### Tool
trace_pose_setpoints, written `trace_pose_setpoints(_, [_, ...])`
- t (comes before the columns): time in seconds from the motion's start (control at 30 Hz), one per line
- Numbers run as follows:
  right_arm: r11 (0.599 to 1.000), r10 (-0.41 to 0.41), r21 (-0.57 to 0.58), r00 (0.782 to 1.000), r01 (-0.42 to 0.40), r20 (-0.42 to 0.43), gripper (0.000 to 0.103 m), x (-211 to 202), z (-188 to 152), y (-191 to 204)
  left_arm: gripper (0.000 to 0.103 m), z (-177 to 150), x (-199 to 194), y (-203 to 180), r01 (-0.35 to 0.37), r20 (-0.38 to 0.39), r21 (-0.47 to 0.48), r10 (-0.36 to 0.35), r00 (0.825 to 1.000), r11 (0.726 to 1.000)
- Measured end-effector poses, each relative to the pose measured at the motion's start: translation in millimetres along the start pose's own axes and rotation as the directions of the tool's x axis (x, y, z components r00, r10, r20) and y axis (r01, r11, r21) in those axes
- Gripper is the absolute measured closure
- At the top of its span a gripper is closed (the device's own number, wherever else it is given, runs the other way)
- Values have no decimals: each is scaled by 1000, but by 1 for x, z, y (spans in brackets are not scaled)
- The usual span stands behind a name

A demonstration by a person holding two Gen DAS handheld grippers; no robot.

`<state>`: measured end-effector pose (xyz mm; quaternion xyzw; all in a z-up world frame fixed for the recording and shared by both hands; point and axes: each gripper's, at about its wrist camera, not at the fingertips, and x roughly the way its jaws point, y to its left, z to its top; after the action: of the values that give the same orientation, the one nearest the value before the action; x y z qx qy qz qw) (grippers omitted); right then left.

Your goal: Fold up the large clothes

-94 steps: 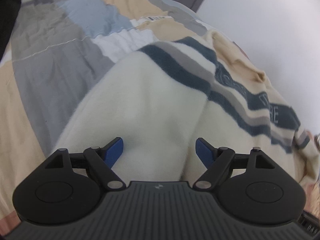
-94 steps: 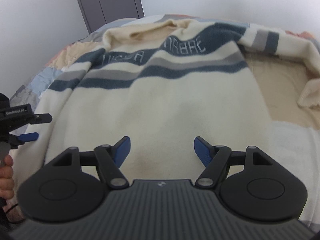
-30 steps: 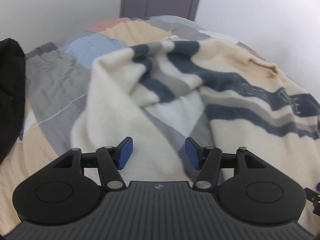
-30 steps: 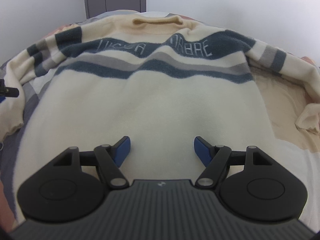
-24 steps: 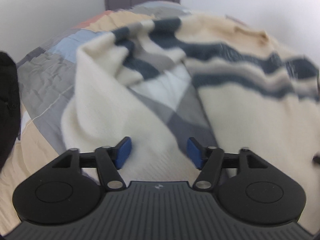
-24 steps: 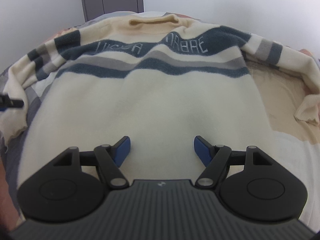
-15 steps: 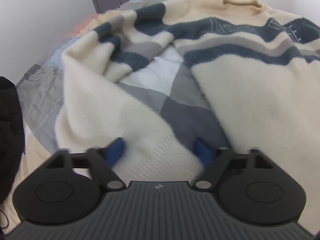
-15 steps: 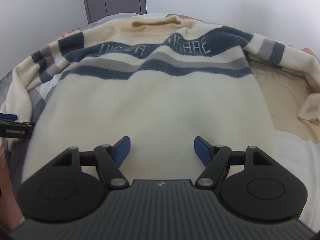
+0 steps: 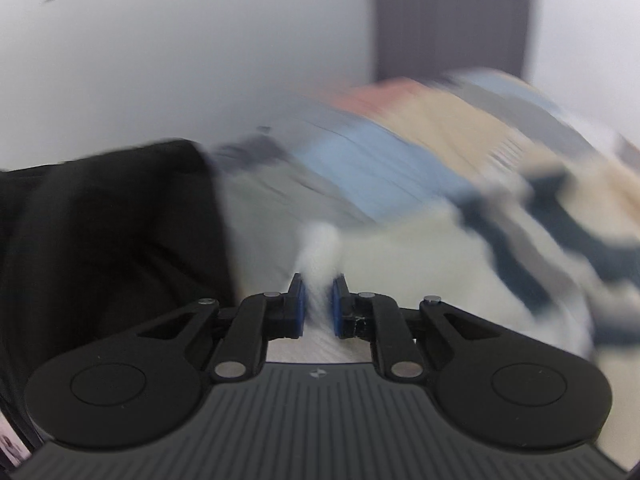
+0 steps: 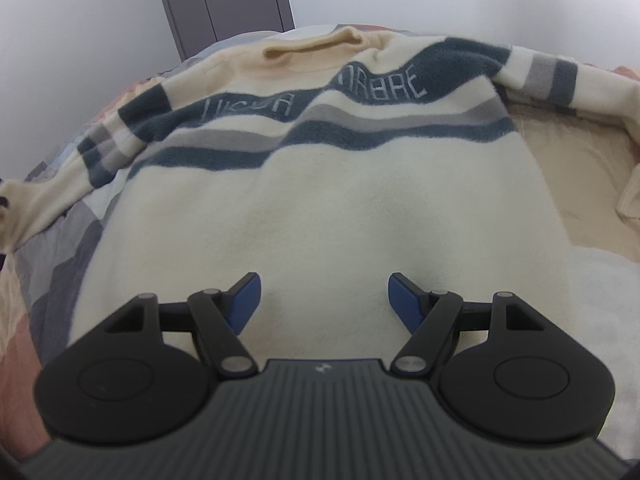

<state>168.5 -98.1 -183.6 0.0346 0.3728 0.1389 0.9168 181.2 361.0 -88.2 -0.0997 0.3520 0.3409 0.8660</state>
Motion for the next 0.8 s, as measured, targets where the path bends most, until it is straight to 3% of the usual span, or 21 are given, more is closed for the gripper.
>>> trace_pose_setpoints(0.1, [1000,-2,-5,1000,2,7,31,4,2,1,88,22,28,30,-73,-32,-95,71,997,993])
trace_pose_setpoints(0.2, [1000,-9,-8,1000,10,5,31,8,5,-1,87,22,62,39,-172,-85,-45,167,982,984])
trace_pose_setpoints(0.27, [1000,-5,-1,1000,5,0,31,9,6,-3,86,18,77,47,-166,-123,-74,156,980,983])
trace_pose_setpoints(0.37, [1000,-2,31,1000,2,-9,31,12,8,-8,80,16,80,50,-159,-110,-95,148,983,983])
trace_pose_setpoints(0.4, [999,2,42,1000,-1,-12,31,13,9,-10,67,17,78,47,-160,-109,-87,150,983,983])
trace_pose_setpoints(0.43, [999,4,47,1000,-3,-12,31,13,9,-10,42,18,73,44,-172,-115,-78,162,980,982])
trace_pose_setpoints(0.5, [999,6,48,1000,-6,-7,31,13,11,-11,19,20,59,40,-187,-97,-73,180,979,980])
trace_pose_setpoints(0.57, [998,11,56,1000,-11,-2,31,12,11,-12,18,20,35,33,-161,-48,-80,158,986,984])
trace_pose_setpoints(0.67, [997,17,77,1000,-17,6,31,7,12,-16,18,23,3,21,-93,-36,-104,90,995,990])
trace_pose_setpoints(0.8, [995,10,102,1000,-13,27,31,-5,12,-22,18,13,-43,-8,81,-35,-141,-86,996,987])
